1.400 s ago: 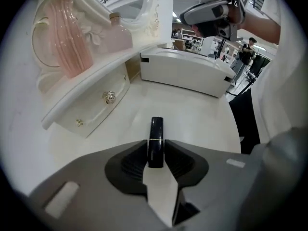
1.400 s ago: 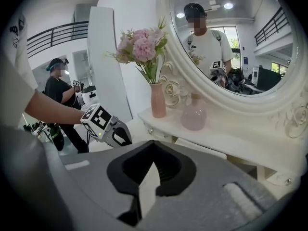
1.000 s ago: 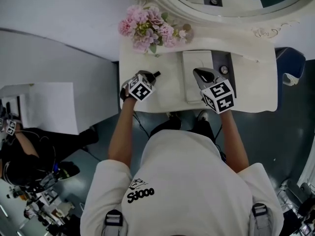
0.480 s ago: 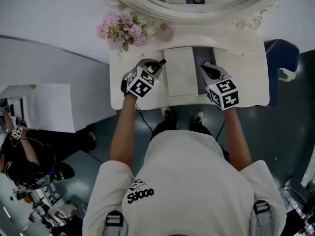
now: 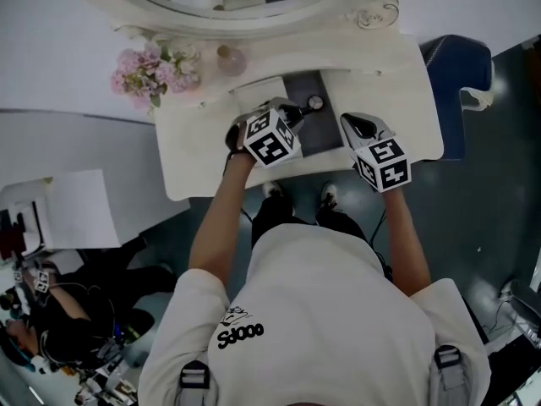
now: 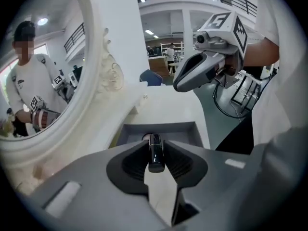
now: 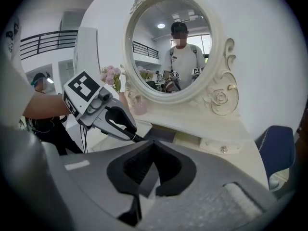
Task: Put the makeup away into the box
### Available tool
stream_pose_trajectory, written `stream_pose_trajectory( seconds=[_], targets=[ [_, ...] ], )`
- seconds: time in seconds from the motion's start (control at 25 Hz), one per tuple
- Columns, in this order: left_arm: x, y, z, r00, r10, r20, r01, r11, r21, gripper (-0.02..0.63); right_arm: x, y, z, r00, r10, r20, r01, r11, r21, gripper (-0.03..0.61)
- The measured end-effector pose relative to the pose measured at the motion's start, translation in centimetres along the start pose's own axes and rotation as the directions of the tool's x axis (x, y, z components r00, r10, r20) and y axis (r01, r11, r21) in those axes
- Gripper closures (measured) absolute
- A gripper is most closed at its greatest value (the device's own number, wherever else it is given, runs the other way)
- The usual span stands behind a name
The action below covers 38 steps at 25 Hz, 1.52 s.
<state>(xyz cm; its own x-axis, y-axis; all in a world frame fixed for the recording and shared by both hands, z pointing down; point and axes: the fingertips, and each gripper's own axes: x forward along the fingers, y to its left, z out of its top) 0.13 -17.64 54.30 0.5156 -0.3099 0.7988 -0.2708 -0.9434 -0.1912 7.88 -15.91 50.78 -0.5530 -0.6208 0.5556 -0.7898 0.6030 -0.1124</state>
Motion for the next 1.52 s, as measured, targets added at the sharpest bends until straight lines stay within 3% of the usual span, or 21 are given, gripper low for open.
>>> stream_pose_trajectory(
  seconds=[0.24,0.4,0.72,1.12,1.28,1.4,1.52],
  targets=[
    [5.9,-2.1,1.7,0.993,-0.073,-0.094,0.081,0.993,0.081,0.500,-1.3,-2.0,-2.6,1.000,-0.013,-0.003,0.013,1.000,0.013,0.577],
    [8.8,-2.9,0.9,0.979,-0.061,-0.197,0.092,0.984,0.155,0.502,-2.5,-2.5,-3.6,1.000,-0.015,0.008,0.015,1.000,0.026,0.577],
    [10.9,-3.6,-0.4,0.959,-0.083,-0.272,0.114,0.988,0.101,0.500,-4.8,-4.0,-6.2,1.000,-0.025,0.000,0.025,0.998,0.055,0.577],
    [12.9,-3.1,-3.2,0.891,0.035,-0.453,0.048,0.984,0.170,0.495,-5.8,-5.2,-7.3,1.000,-0.018,-0.001,0.018,0.996,0.087,0.577],
    [13.2,-3.4,-3.6,0.871,0.041,-0.490,0.058,0.981,0.186,0.480,-6.0,-5.9,-7.8,1.000,-0.008,-0.007,0.009,0.995,0.101,0.577],
    [13.0,-3.7,-3.5,0.873,0.022,-0.487,0.068,0.984,0.168,0.459,-6.2,-6.4,-8.2,1.000,-0.004,-0.018,0.006,0.993,0.119,0.577],
    [12.4,-3.6,-2.5,0.902,-0.006,-0.432,0.056,0.993,0.104,0.409,-6.0,-7.3,-8.1,1.000,-0.009,-0.024,0.012,0.992,0.129,0.577]
  ],
)
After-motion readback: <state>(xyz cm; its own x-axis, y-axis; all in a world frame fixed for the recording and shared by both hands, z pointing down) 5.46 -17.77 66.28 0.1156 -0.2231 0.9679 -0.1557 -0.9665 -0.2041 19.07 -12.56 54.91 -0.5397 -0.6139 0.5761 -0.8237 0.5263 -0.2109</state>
